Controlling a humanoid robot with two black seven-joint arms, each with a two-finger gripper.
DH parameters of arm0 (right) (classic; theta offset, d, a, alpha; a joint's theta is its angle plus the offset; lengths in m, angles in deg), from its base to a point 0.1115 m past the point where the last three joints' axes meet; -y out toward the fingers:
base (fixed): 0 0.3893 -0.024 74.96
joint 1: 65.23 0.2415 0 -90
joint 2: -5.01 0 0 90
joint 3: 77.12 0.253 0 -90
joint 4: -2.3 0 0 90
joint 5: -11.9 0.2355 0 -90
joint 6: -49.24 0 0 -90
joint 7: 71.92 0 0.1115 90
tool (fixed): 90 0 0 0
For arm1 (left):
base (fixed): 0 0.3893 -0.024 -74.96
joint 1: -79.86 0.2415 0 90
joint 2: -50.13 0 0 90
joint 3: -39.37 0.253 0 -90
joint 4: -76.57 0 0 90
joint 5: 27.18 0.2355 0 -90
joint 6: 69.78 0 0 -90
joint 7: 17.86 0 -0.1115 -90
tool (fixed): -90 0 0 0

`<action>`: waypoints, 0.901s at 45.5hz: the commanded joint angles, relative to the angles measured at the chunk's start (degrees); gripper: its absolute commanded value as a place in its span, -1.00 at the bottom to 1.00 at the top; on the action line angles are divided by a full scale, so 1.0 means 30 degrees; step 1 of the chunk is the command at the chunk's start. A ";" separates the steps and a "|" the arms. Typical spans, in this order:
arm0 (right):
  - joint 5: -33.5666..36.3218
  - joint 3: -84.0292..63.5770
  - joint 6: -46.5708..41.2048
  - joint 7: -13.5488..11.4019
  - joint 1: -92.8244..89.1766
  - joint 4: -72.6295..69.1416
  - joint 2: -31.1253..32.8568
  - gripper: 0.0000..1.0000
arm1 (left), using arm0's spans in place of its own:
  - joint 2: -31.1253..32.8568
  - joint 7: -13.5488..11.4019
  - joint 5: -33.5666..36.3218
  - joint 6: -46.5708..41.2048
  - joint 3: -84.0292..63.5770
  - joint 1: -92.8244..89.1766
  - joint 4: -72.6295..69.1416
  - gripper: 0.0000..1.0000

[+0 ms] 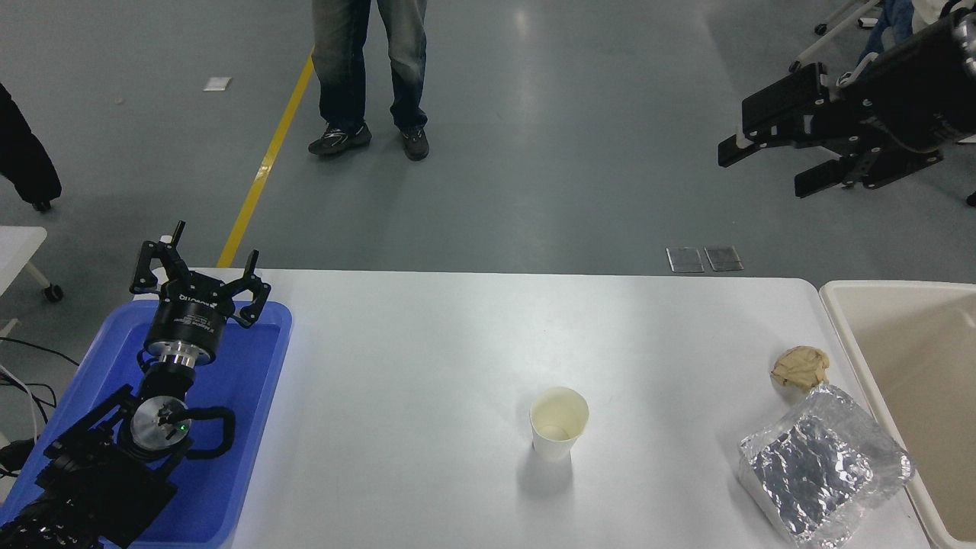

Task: Pick up paper cup place in dustbin

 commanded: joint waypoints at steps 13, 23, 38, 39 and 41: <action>0.0058 0.1404 0.0651 0.0000 -0.3637 -0.0544 -0.1492 1.00 | 0.0000 0.0001 -0.0003 0.0000 -0.0026 0.0000 0.0000 1.00; 0.0058 0.2459 0.3965 -0.0029 -0.7505 -0.0515 -0.3454 1.00 | 0.0000 0.0001 -0.0003 0.0000 -0.0026 0.0000 0.0000 1.00; 0.0351 0.3544 0.6747 -0.0029 -1.1782 0.0539 -0.5564 1.00 | 0.0000 0.0001 -0.0003 0.0000 -0.0026 0.0000 0.0000 1.00; 0.0351 0.3602 0.6895 -0.0029 -1.2046 0.0685 -0.5681 1.00 | 0.0000 0.0001 -0.0003 0.0000 -0.0026 0.0000 0.0000 1.00; 0.0351 0.3603 0.7275 -0.0029 -1.2545 0.1007 -0.5857 1.00 | 0.0000 0.0001 -0.0003 0.0000 -0.0026 0.0000 0.0001 1.00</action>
